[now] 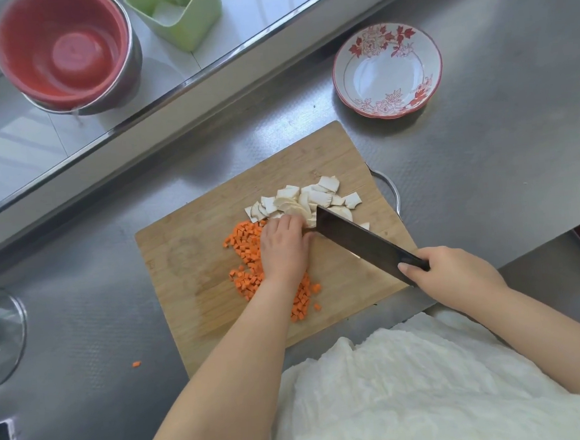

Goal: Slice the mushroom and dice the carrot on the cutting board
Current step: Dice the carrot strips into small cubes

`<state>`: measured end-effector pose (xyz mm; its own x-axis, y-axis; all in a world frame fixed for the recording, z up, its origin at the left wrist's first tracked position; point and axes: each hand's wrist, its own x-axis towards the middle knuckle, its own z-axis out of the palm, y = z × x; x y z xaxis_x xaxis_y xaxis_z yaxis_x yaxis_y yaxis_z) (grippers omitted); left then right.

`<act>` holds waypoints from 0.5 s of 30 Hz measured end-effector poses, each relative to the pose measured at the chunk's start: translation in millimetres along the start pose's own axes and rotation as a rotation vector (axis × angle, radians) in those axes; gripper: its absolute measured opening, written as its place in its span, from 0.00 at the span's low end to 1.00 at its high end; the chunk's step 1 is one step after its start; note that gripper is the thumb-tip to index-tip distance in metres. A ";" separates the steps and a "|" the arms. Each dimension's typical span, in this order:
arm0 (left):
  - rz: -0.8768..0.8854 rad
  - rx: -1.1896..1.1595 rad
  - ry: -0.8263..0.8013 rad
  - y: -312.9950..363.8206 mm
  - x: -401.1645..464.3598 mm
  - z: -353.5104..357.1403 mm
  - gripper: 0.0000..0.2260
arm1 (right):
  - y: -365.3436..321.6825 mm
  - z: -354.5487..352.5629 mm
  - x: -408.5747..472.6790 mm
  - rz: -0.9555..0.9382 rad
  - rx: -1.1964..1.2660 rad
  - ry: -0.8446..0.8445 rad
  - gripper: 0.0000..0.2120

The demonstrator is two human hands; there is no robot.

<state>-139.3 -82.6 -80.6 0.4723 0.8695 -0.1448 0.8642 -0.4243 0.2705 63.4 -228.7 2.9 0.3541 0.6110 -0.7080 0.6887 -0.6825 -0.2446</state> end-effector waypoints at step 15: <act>0.176 0.062 0.219 -41.3 -36.5 -3.5 0.10 | -33.1 14.4 -12.1 -0.047 -0.023 -0.002 0.17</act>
<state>-192.9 -95.9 -83.2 0.5728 0.8122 0.1102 0.7845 -0.5822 0.2135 27.2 -219.3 10.0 0.3201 0.6415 -0.6971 0.7188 -0.6438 -0.2624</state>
